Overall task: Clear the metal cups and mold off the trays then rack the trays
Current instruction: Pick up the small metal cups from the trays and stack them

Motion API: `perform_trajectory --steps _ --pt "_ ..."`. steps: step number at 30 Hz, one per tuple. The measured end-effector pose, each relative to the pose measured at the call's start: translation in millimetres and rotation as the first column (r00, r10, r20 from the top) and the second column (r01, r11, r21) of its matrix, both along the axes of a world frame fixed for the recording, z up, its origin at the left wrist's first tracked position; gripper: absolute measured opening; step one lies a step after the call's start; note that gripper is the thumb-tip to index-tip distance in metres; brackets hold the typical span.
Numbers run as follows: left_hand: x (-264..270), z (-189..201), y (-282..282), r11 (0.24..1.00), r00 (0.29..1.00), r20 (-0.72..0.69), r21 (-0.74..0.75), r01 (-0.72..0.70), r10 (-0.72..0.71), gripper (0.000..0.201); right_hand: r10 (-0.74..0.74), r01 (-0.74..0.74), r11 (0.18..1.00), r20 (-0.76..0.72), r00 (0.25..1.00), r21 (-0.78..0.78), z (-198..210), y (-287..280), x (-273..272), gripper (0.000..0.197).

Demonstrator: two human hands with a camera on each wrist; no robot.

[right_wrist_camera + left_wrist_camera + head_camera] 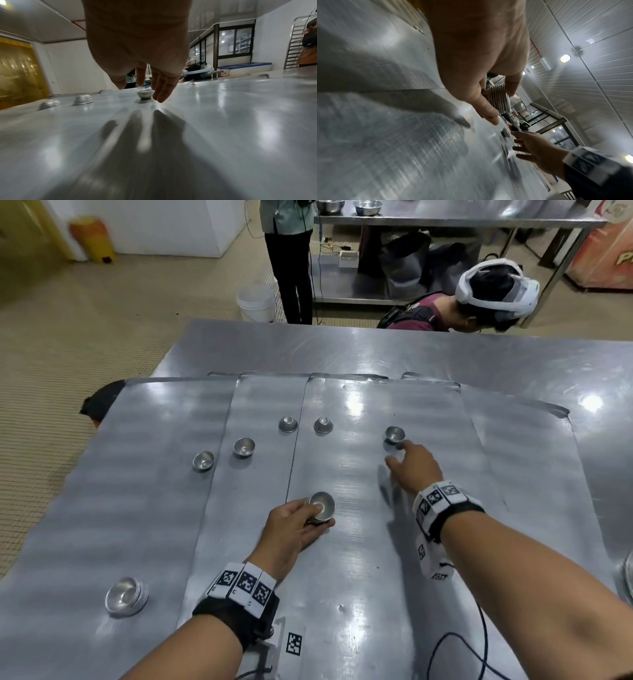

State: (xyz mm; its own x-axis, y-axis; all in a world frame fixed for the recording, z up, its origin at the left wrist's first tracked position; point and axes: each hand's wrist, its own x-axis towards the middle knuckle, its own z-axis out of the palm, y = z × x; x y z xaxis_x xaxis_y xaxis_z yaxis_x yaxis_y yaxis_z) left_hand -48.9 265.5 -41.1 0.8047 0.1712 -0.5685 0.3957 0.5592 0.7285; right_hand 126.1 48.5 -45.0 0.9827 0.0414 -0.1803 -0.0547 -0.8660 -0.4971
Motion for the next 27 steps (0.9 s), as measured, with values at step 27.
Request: perform_trajectory --steps 27 --pt "-8.8 4.5 9.5 0.999 0.999 0.001 -0.030 -0.043 0.043 0.020 0.204 -0.204 0.979 -0.023 0.979 -0.014 8.5 22.8 -43.9 0.049"
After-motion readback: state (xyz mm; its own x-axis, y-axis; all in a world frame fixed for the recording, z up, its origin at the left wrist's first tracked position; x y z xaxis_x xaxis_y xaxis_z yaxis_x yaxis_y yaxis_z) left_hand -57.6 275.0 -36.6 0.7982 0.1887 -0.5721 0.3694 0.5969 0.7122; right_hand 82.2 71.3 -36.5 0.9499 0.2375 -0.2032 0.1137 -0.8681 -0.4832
